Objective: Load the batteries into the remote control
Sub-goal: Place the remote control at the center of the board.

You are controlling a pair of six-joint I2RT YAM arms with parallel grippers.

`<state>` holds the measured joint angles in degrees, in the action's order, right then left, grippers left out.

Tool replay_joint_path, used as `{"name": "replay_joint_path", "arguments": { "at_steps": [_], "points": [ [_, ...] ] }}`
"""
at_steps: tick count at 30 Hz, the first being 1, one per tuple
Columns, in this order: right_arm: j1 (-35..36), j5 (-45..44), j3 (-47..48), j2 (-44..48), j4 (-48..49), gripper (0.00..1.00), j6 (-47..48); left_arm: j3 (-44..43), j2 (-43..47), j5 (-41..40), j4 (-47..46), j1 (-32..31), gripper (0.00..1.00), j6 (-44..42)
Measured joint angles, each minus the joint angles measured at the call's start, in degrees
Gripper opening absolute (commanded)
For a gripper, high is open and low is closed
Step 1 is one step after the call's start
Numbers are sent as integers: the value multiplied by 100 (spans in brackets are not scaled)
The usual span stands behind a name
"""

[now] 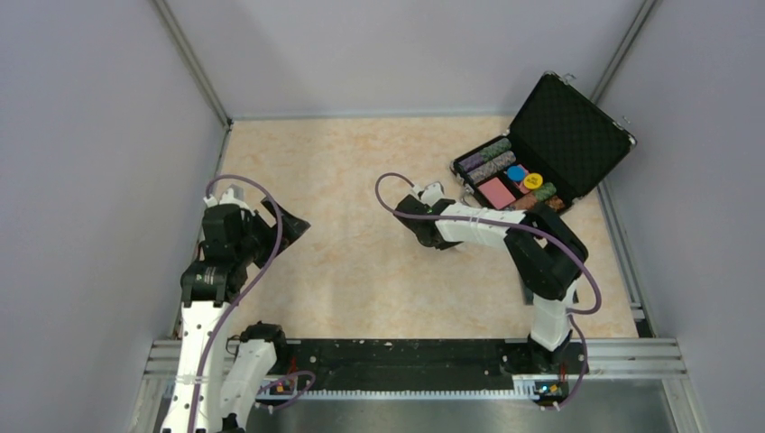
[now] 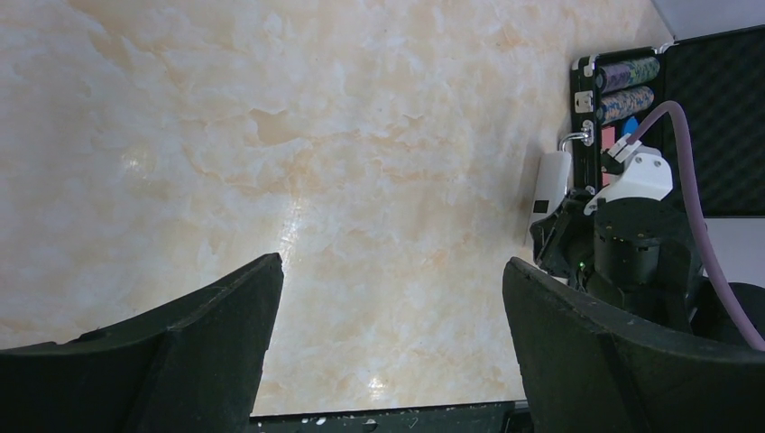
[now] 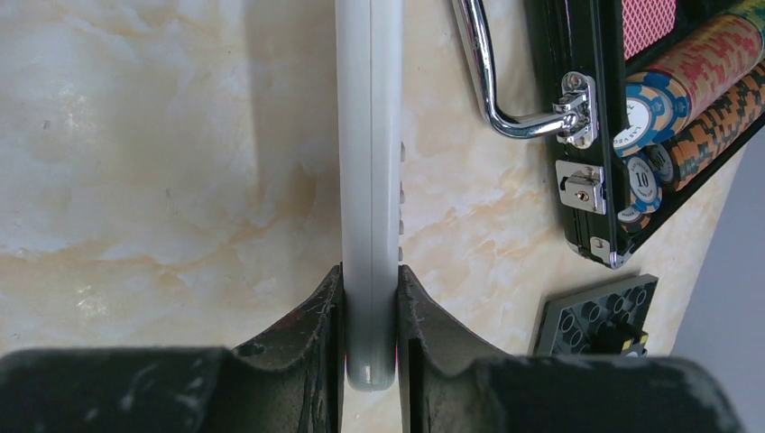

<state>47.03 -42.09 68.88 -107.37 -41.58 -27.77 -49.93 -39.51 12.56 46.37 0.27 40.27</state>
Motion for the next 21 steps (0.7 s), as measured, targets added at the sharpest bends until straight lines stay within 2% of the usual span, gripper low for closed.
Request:
{"name": "replay_joint_path", "arguments": {
  "at_steps": [5,13,17,21],
  "points": [
    [59,-22,63,-61,-59,31,-35,0,-2,11,31,0,96,-9],
    [98,662,105,-33,-28,55,-131,0,-13,55,39,0,99,-48],
    [107,1172,140,232,2,65,-136,0,-13,103,39,0,99,-70],
    [111,1574,142,822,13,68,-138,0,2,133,37,0,99,-90]
  ]
}}
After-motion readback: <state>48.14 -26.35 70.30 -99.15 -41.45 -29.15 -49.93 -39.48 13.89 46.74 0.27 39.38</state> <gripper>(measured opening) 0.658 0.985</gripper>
